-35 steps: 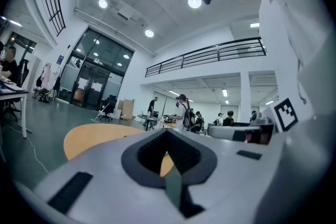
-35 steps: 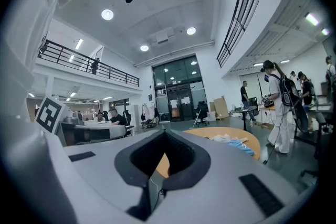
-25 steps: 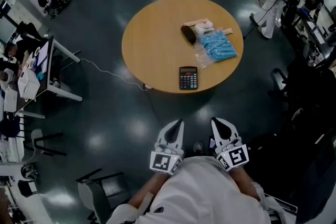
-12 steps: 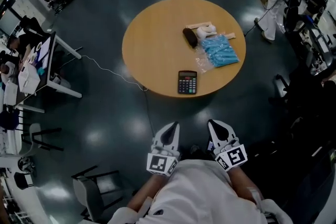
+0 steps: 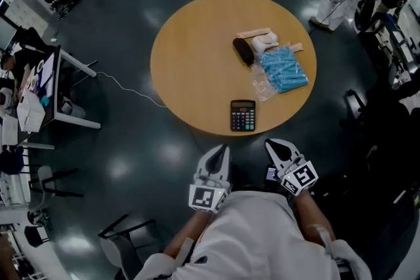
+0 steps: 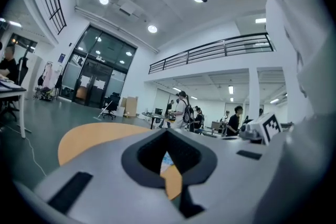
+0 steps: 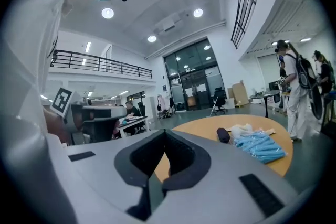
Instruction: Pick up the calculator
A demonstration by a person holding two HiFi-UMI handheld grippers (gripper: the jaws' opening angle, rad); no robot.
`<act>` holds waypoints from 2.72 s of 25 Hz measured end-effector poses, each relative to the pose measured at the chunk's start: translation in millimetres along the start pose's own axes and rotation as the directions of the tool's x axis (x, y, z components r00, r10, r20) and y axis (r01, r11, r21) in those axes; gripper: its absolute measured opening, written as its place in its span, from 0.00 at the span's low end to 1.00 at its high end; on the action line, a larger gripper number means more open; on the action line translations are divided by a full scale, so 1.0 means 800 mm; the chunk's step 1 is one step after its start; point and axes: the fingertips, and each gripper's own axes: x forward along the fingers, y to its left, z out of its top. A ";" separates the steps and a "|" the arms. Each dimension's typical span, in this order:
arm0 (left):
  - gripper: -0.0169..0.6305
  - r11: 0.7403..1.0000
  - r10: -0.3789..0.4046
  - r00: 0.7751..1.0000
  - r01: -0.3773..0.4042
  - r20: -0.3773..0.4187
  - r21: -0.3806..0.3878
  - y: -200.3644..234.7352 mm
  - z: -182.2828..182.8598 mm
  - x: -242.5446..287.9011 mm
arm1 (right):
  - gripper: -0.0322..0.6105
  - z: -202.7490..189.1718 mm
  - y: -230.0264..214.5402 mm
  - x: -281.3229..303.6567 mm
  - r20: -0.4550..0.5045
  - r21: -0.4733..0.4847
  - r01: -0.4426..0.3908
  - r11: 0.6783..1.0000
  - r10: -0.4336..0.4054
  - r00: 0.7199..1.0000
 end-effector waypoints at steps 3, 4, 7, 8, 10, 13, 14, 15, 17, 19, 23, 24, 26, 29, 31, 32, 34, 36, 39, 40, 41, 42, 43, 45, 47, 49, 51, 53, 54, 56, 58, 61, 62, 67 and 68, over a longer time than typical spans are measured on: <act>0.04 0.999 -0.047 0.999 0.047 0.007 -0.001 0.029 0.015 0.033 | 0.07 -0.016 -0.033 0.040 -0.055 0.014 0.006 1.000 -0.005 0.998; 0.04 0.998 -0.057 0.998 0.057 0.006 0.001 0.038 0.020 0.043 | 0.07 -0.022 -0.045 0.052 -0.083 0.009 0.008 1.000 -0.008 0.996; 0.04 0.998 -0.064 0.998 0.064 -0.008 -0.018 0.062 0.026 0.071 | 0.07 -0.055 -0.086 0.093 -0.209 -0.024 -0.011 1.000 0.005 0.978; 0.04 0.998 -0.062 0.998 0.062 -0.014 -0.028 0.068 0.027 0.078 | 0.07 -0.069 -0.098 0.107 -0.255 -0.028 -0.031 0.999 0.023 0.967; 0.04 0.998 -0.057 0.998 0.056 -0.025 -0.038 0.080 0.029 0.090 | 0.08 -0.098 -0.121 0.136 -0.337 -0.020 -0.078 0.997 0.066 0.939; 0.04 0.998 -0.039 0.999 0.037 -0.038 -0.044 0.097 0.028 0.109 | 0.08 -0.127 -0.150 0.179 -0.423 -0.014 -0.134 0.991 0.116 0.899; 0.04 0.998 -0.029 0.999 0.027 -0.045 -0.052 0.101 0.027 0.113 | 0.08 -0.137 -0.156 0.189 -0.453 -0.010 -0.155 0.988 0.134 0.882; 0.04 0.998 -0.020 0.998 0.017 -0.051 -0.062 0.105 0.025 0.117 | 0.08 -0.148 -0.160 0.198 -0.487 -0.007 -0.181 0.984 0.154 0.860; 0.04 0.997 -0.004 0.998 -0.001 -0.065 -0.074 0.114 0.022 0.126 | 0.12 -0.171 -0.167 0.218 -0.560 -0.002 -0.242 0.970 0.200 0.804; 0.04 0.997 0.011 0.997 -0.017 -0.078 -0.076 0.126 0.019 0.134 | 0.25 -0.192 -0.171 0.238 -0.620 0.003 -0.304 0.953 0.240 0.747; 0.04 0.994 0.043 0.993 -0.053 -0.110 -0.092 0.147 0.008 0.141 | 0.29 -0.232 -0.179 0.265 -0.715 0.058 -0.394 0.917 0.314 0.625; 0.04 0.993 0.052 0.992 -0.063 -0.114 -0.096 0.152 0.006 0.143 | 0.29 -0.243 -0.178 0.267 -0.739 0.091 -0.420 0.903 0.344 0.579; 0.04 0.991 0.069 0.990 -0.082 -0.120 -0.108 0.160 0.002 0.145 | 0.29 -0.261 -0.174 0.268 -0.776 0.152 -0.462 0.874 0.395 0.492; 0.04 0.988 0.086 0.987 -0.103 -0.138 -0.116 0.166 -0.005 0.141 | 0.29 -0.281 -0.169 0.269 -0.803 0.184 -0.496 0.849 0.421 0.422; 0.04 0.987 0.091 0.985 -0.108 -0.146 -0.117 0.169 -0.007 0.141 | 0.25 -0.284 -0.164 0.270 -0.800 0.218 -0.511 0.831 0.452 0.394; 0.04 0.987 0.092 0.985 -0.109 -0.146 -0.115 0.170 -0.007 0.142 | 0.21 -0.284 -0.161 0.270 -0.797 0.236 -0.516 0.823 0.468 0.382; 0.04 0.987 0.095 0.985 -0.111 -0.144 -0.113 0.171 -0.007 0.145 | 0.19 -0.280 -0.158 0.270 -0.792 0.258 -0.519 0.815 0.486 0.369; 0.04 0.987 0.093 0.986 -0.110 -0.142 -0.116 0.172 -0.006 0.147 | 0.18 -0.273 -0.154 0.267 -0.787 0.250 -0.519 0.817 0.484 0.383; 0.04 0.990 0.084 0.988 -0.098 -0.131 -0.105 0.169 -0.002 0.150 | 0.15 -0.247 -0.147 0.260 -0.754 0.190 -0.499 0.846 0.451 0.478; 0.04 0.991 0.082 0.988 -0.095 -0.127 -0.098 0.169 0.000 0.151 | 0.14 -0.235 -0.145 0.256 -0.736 0.158 -0.479 0.863 0.427 0.526; 0.04 0.991 0.080 0.989 -0.092 -0.122 -0.093 0.168 0.002 0.151 | 0.13 -0.221 -0.145 0.252 -0.716 0.115 -0.454 0.884 0.390 0.579; 0.04 0.992 0.079 0.990 -0.089 -0.114 -0.088 0.167 0.005 0.151 | 0.13 -0.205 -0.145 0.247 -0.695 0.062 -0.423 0.904 0.343 0.632; 0.04 0.993 0.078 0.991 -0.087 -0.107 -0.082 0.167 0.008 0.151 | 0.13 -0.188 -0.145 0.241 -0.673 0.003 -0.386 0.922 0.287 0.682; 0.04 0.995 0.074 0.993 -0.080 -0.092 -0.065 0.165 0.016 0.150 | 0.13 -0.148 -0.143 0.227 -0.600 -0.101 -0.292 0.951 0.175 0.780; 0.04 0.997 0.066 0.995 -0.070 -0.072 -0.044 0.162 0.025 0.153 | 0.13 -0.097 -0.142 0.214 -0.481 -0.163 -0.176 0.971 0.077 0.873; 0.04 0.997 0.062 0.997 -0.064 -0.048 -0.035 0.158 0.032 0.160 | 0.13 -0.045 -0.139 0.197 -0.351 -0.177 -0.070 0.982 0.004 0.936; 0.04 0.997 0.056 0.998 -0.058 -0.034 -0.043 0.152 0.032 0.165 | 0.13 -0.002 -0.131 0.178 -0.234 -0.141 0.009 0.990 -0.043 0.971; 0.04 0.998 0.046 0.999 -0.047 -0.018 -0.047 0.148 0.038 0.170 | 0.13 0.035 -0.121 0.167 -0.141 -0.085 0.057 0.995 -0.069 0.988; 0.04 0.999 0.035 0.999 -0.036 -0.009 -0.039 0.146 0.044 0.173 | 0.13 0.051 -0.117 0.166 -0.104 -0.064 0.068 0.996 -0.074 0.992; 0.04 1.000 0.012 1.000 -0.012 0.004 -0.015 0.139 0.052 0.177 | 0.13 0.074 -0.112 0.164 -0.051 -0.059 0.085 0.995 -0.088 0.995; 0.04 1.000 -0.005 1.000 0.005 0.004 0.001 0.132 0.053 0.180 | 0.13 0.085 -0.114 0.163 -0.033 -0.086 0.111 0.990 -0.114 0.993; 0.04 1.000 -0.024 1.000 0.024 0.000 0.003 0.126 0.050 0.178 | 0.13 0.091 -0.119 0.161 -0.025 -0.107 0.144 0.984 -0.147 0.989; 0.04 1.000 -0.027 1.000 0.027 0.000 0.001 0.125 0.050 0.177 | 0.13 0.092 -0.121 0.160 -0.023 -0.108 0.150 0.983 -0.153 0.988; 0.04 1.000 -0.022 1.000 0.022 0.003 -0.003 0.128 0.050 0.173 | 0.13 0.090 -0.122 0.157 -0.021 -0.107 0.160 0.981 -0.163 0.986; 0.04 1.000 -0.021 1.000 0.021 0.003 -0.003 0.128 0.050 0.172 | 0.13 0.089 -0.121 0.157 -0.019 -0.106 0.160 0.981 -0.163 0.986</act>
